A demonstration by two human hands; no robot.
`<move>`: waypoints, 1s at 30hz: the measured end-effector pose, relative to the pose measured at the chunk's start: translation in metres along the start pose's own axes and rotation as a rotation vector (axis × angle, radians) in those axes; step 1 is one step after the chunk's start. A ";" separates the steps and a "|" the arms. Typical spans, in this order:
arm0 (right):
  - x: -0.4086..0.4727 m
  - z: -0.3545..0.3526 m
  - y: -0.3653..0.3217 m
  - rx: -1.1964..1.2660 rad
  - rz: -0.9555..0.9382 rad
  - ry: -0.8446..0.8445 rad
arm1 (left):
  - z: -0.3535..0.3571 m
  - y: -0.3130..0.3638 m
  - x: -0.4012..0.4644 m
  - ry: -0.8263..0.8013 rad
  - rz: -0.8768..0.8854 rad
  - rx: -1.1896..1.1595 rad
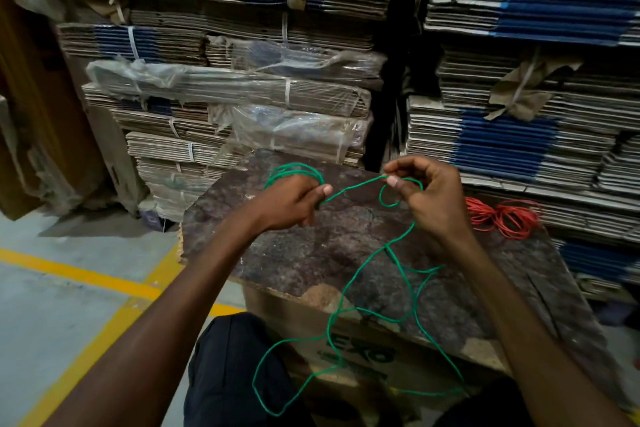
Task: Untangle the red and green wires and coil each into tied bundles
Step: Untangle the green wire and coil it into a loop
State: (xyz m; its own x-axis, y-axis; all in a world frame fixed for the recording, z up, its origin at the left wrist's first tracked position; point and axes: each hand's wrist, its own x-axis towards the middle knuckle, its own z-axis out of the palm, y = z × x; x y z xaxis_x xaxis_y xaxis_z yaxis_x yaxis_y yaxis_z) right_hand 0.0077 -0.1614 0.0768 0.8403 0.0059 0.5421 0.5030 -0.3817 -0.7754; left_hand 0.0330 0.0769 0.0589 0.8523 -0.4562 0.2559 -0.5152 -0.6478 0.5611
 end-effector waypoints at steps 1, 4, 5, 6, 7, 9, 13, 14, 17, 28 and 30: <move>0.001 0.001 0.002 -0.030 -0.020 0.015 | 0.004 0.002 -0.003 -0.036 -0.027 -0.123; 0.004 -0.001 0.008 -0.093 -0.042 0.035 | 0.008 0.010 -0.016 -0.153 -0.032 -0.455; 0.006 -0.002 0.010 -0.088 -0.033 0.036 | 0.009 0.011 -0.021 -0.180 -0.022 -0.553; 0.007 -0.002 0.011 -0.067 -0.018 0.030 | 0.010 0.013 -0.025 -0.193 -0.009 -0.665; 0.008 -0.002 0.011 -0.033 0.002 0.018 | 0.011 0.014 -0.029 -0.186 -0.009 -0.797; 0.007 0.000 0.009 0.094 0.070 -0.037 | 0.010 0.018 -0.033 -0.119 -0.070 -1.117; 0.000 0.002 0.006 0.526 0.277 -0.137 | 0.006 0.018 -0.033 0.084 -0.075 -1.713; -0.001 0.003 0.008 0.560 0.306 -0.132 | 0.006 0.018 -0.032 0.110 -0.034 -1.783; -0.002 0.009 0.019 0.439 0.361 -0.069 | 0.010 0.019 -0.030 0.108 0.039 -1.861; -0.035 0.035 0.035 -0.495 -0.174 -0.387 | -0.010 0.021 -0.004 0.312 0.103 -1.837; -0.043 0.035 0.032 -0.509 -0.257 -0.392 | -0.015 0.018 0.000 0.356 0.115 -1.791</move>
State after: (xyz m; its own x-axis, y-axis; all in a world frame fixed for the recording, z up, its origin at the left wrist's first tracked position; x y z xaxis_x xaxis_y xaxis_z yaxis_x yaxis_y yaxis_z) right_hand -0.0051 -0.1417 0.0178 0.7664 0.4515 0.4570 0.6190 -0.7091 -0.3376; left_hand 0.0247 0.0743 0.0810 0.9233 -0.1551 0.3513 -0.0640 0.8400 0.5389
